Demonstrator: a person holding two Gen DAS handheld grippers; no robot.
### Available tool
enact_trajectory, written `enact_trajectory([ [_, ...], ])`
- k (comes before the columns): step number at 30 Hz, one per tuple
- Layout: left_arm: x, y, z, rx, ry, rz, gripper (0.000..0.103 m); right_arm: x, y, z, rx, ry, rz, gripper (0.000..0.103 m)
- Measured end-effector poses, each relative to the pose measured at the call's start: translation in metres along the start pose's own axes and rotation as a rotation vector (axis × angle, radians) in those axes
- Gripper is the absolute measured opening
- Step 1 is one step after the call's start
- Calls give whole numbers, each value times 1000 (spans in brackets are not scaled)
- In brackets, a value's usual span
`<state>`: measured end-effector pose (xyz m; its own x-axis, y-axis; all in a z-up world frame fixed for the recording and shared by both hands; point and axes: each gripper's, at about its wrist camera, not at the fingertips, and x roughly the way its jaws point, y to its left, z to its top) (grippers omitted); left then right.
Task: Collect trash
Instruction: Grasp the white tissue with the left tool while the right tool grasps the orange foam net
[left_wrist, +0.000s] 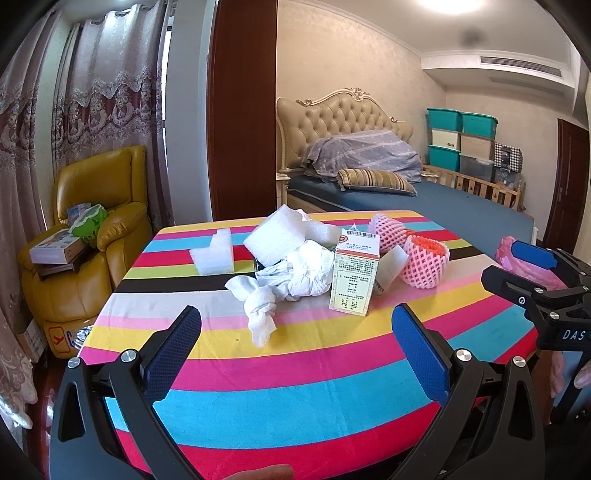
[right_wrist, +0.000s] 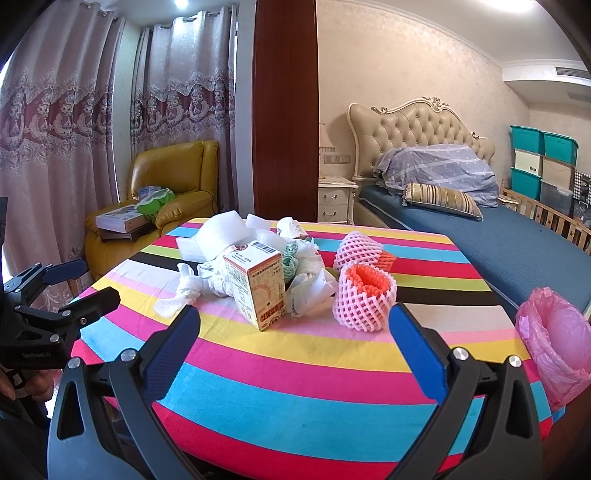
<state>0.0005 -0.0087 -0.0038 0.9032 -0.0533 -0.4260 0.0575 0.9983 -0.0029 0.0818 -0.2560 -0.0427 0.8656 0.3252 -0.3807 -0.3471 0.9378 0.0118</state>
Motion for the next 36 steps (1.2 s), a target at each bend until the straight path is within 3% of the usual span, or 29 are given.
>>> enact_trajectory([
  [11,18,19,-8,-80,74,-6,97,22,-10,-7,7,54,-21,99],
  [15,30,25,-11,-91,105,27,97,39,-20,-9,11,88,-34,99],
  [21,55,32,-8,-112,156,14,97,82,-47,-1,17,151,-60,99],
  [26,91,29,-5,-41,226,19,97,130,-64,2,17,260,-60,99],
  [30,118,38,-5,-87,287,3,96,160,-70,4,-6,312,-55,98],
  [36,155,48,-1,-113,341,29,91,192,-77,9,22,334,-21,81],
])
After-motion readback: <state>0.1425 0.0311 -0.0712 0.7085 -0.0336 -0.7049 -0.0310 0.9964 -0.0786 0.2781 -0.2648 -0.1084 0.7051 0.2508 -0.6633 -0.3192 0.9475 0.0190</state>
